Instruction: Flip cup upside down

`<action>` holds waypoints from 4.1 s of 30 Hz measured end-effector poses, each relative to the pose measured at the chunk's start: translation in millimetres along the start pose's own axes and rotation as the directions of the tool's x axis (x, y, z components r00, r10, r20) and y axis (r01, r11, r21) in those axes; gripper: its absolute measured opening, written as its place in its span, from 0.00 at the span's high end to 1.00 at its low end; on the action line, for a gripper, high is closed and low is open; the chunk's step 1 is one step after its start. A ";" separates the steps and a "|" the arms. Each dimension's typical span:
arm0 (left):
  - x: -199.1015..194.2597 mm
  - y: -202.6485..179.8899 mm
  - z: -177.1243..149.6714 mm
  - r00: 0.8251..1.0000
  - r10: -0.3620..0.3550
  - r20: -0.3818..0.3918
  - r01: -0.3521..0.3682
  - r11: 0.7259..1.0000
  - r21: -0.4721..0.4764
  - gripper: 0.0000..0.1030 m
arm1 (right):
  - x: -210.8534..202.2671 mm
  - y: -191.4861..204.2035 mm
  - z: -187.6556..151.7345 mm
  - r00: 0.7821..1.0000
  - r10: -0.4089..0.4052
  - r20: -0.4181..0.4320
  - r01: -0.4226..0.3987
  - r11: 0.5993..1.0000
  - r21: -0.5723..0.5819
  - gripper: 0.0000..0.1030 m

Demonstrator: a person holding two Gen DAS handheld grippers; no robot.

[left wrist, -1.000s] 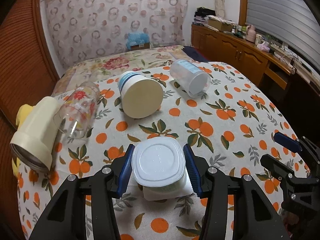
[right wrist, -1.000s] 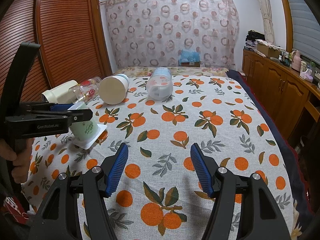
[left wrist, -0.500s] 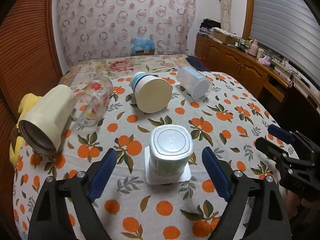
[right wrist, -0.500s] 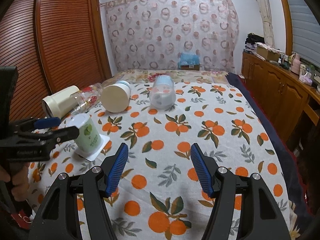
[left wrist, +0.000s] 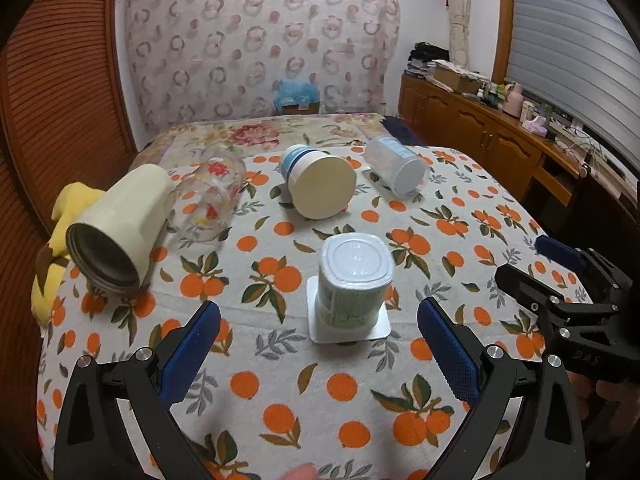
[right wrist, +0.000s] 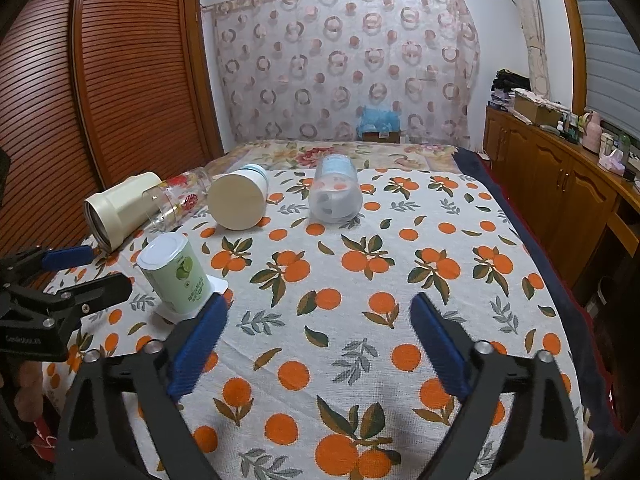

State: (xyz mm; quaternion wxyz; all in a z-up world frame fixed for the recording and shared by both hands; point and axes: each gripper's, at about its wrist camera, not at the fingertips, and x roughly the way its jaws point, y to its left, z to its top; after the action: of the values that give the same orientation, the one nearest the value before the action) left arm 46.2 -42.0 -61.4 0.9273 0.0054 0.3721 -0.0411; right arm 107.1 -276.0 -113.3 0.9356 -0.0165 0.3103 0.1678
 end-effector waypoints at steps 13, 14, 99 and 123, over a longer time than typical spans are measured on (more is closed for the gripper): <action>-26.2 18.9 -8.6 0.998 0.016 0.060 -0.014 0.999 -0.041 0.08 | -2.7 11.0 4.5 1.000 0.014 0.005 -0.014 1.000 0.019 0.03; -28.8 19.9 -7.7 0.997 0.019 0.070 -0.016 0.999 -0.044 0.08 | -5.5 12.9 5.6 1.000 0.015 0.013 -0.015 1.000 0.017 0.03; -94.6 31.0 1.9 0.950 0.103 0.294 -0.082 0.993 -0.085 0.08 | -70.3 32.2 28.9 0.979 0.028 0.203 -0.028 1.000 -0.007 0.03; -96.3 30.8 2.8 0.949 0.109 0.297 -0.086 0.992 -0.088 0.08 | -70.7 31.6 28.7 0.979 0.030 0.203 -0.029 1.000 -0.008 0.03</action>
State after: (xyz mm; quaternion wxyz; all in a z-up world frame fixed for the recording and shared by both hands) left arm -18.7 -4.5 6.5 0.9736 -0.0168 0.2271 0.0182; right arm 60.3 -263.8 -46.4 0.9597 0.0032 0.2130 0.1831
